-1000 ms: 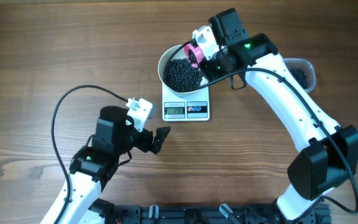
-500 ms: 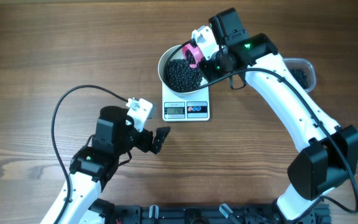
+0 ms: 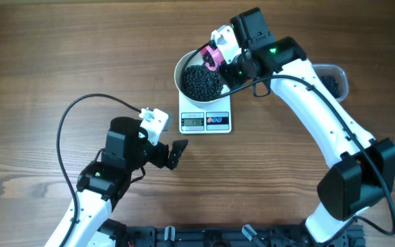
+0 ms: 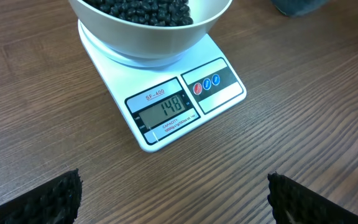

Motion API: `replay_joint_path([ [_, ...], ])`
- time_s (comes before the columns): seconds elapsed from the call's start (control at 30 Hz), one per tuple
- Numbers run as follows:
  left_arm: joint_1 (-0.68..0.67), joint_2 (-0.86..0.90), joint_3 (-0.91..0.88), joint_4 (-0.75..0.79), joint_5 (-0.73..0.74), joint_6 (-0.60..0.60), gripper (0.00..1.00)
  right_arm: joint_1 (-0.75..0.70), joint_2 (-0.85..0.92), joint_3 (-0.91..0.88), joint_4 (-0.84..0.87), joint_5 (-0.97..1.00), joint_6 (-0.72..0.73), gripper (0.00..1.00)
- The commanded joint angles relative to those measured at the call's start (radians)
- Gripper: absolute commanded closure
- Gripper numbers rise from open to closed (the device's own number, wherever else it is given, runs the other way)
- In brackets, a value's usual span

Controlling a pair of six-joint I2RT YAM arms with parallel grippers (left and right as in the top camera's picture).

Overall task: Scoop item into bowl and weigh 150g on scale
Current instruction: 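Move the scoop over the bowl and tip beans in slowly, then return the scoop to the tub and scoop a small amount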

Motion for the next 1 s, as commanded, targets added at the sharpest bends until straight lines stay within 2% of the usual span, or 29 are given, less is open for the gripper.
replay_joint_path([
  [0.0,-0.002,-0.001,0.019,0.002,-0.003,0.011,0.00,0.003,-0.034,0.025,0.005,-0.039,-0.013,0.96],
  [0.33,-0.002,-0.001,0.019,0.002,-0.003,0.011,0.00,-0.001,-0.034,0.025,0.001,-0.075,0.009,0.96],
  [0.73,-0.002,-0.001,0.019,0.002,-0.003,0.012,0.00,-0.089,-0.034,0.025,-0.005,-0.356,0.039,0.96],
  [0.97,-0.002,-0.001,0.019,0.002,-0.003,0.011,0.00,-0.114,-0.034,0.025,0.000,-0.421,0.044,0.96],
])
